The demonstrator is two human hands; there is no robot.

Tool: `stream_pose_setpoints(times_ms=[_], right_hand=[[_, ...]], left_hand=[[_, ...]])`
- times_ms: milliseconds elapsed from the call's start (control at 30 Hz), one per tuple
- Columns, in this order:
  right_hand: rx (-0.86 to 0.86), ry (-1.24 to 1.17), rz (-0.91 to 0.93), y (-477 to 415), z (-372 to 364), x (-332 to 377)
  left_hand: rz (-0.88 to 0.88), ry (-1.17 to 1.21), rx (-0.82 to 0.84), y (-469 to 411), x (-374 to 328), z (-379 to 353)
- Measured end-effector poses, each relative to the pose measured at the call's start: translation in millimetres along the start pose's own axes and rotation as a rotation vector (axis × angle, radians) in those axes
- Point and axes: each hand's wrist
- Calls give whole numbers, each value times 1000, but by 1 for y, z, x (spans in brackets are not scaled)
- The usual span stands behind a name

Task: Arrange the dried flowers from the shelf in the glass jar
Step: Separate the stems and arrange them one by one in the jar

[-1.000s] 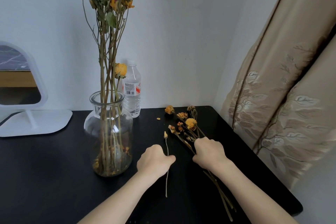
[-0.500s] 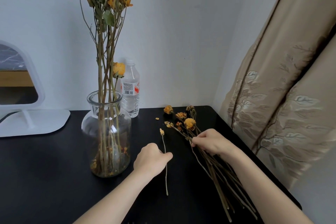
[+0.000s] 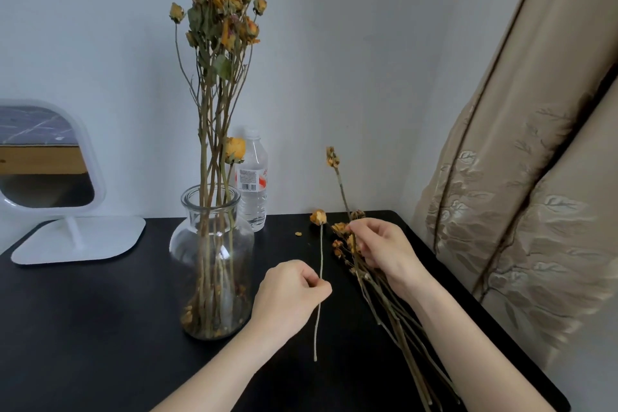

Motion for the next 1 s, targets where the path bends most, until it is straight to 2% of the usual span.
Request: stream_pose_setpoints(times_ms=[133,267,400,500,600,733,900,1000], right_hand=[[-45,-138,87,2,-9,22],[-51,-206,179,4,-22,51],[-52,-261,253,8,-34,87],[-57,-308,296,10,-46,112],[-46,-319,327,11,-57,128],[-29,-315,356,12,-68,138],[-33,-315,345,13,-71,134],[-32,-298,334,12,-70,129]], left_hand=[[-165,35,-30,17,-18,31],[-273,157,-130,24,-39,82],[-387,225,-280,19,-56,139],[-443,234,-481,3,-63,173],[-420,228,-611,-21,-62,193],[-380,195,-658,-48,-59,199],[-325,99,-625,-64,-46,185],[-272,17,-548,-64,-34,179]])
Point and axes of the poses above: each hand's wrist, its own y-axis away from the middle knuckle, its own z-axis out of the back of the hand, x = y × z, and after that the axes turned 5 degrees about -x, right-handed
